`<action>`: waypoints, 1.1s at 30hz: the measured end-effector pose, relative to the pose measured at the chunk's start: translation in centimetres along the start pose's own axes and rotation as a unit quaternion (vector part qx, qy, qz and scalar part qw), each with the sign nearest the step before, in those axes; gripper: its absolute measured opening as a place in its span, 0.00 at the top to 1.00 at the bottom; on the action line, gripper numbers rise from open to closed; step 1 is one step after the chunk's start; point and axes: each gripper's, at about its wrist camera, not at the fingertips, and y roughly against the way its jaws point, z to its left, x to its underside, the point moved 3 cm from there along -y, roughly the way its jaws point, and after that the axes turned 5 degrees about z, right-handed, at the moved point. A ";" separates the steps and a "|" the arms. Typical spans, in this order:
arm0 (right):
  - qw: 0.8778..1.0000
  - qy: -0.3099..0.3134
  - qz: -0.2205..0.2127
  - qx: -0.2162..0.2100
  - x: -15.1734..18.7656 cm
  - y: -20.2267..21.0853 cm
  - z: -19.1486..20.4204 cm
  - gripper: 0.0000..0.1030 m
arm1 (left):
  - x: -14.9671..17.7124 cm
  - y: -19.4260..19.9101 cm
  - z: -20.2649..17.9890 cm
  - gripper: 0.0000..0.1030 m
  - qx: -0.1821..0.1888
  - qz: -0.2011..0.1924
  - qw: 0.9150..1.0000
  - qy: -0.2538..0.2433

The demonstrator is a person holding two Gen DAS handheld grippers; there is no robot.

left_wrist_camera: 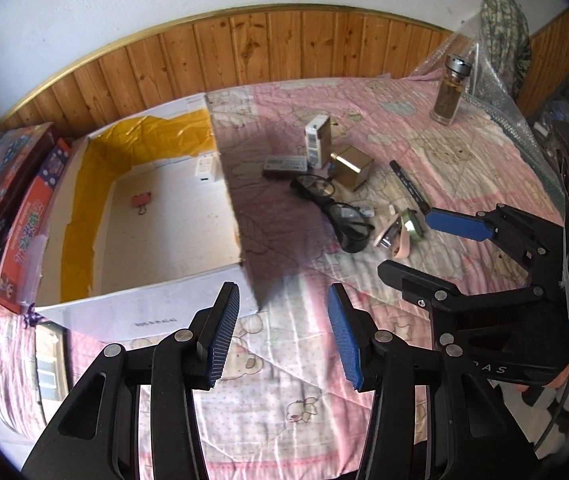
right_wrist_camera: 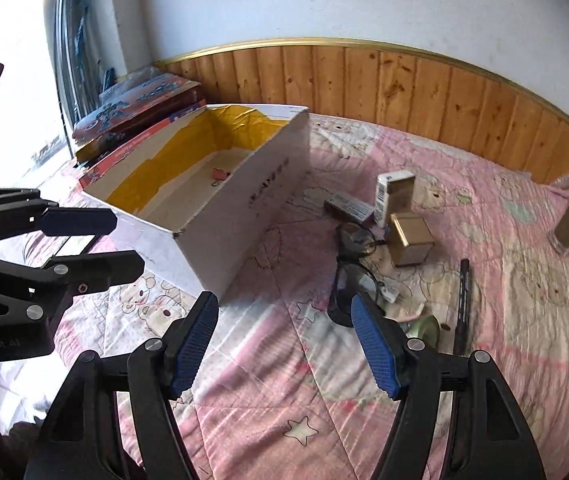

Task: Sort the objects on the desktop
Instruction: 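Move both grippers back toward the objects on the bedspread, then grasp the black glasses with the left gripper while the right gripper grasps the green tape roll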

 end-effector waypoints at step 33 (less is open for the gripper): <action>0.969 -0.231 0.051 -0.072 5.2 -9.1 -17.0 0.52 | -9.0 -21.0 -3.2 0.44 0.084 0.122 0.974 0.172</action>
